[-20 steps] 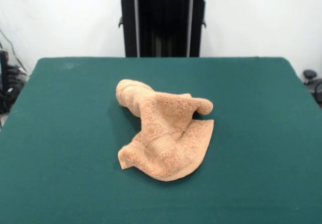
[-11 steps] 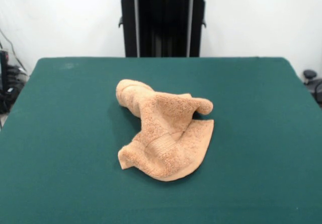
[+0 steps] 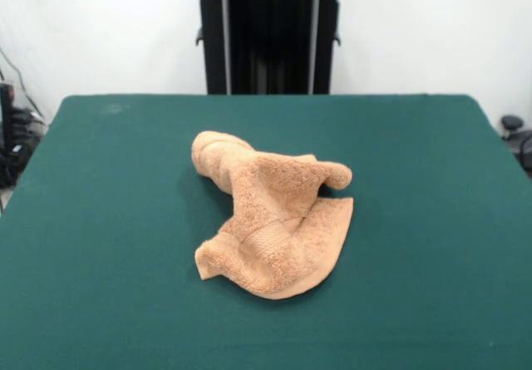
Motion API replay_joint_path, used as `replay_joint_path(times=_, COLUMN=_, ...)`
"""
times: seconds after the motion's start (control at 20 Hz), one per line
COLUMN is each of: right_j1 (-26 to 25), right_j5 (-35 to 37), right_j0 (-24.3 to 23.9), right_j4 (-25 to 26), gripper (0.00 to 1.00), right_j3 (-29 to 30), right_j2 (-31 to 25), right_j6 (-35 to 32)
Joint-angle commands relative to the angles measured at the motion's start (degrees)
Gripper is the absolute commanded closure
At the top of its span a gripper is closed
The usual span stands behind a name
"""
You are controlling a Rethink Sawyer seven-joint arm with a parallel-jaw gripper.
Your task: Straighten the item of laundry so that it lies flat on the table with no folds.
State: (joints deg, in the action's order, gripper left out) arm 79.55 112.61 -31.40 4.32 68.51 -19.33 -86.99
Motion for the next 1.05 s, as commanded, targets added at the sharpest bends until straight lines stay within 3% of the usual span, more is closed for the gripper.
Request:
replay_joint_path(times=0.05, right_j1=-1.3, right_j5=0.7, right_j0=1.1, right_j4=1.0, gripper=0.00, right_j3=8.7, right_j2=0.0, right_j6=2.6)
replay_joint_path(times=0.7, right_j1=-1.0, right_j5=-2.1, right_j0=1.9, right_j4=4.8, gripper=0.00, right_j3=6.5, right_j2=2.8, right_j6=-6.4)
replay_joint_path(times=1.05, right_j1=-2.1, right_j5=-3.1, right_j0=2.5, right_j4=5.4, gripper=0.00, right_j3=5.1, right_j2=2.7, right_j6=-6.3)
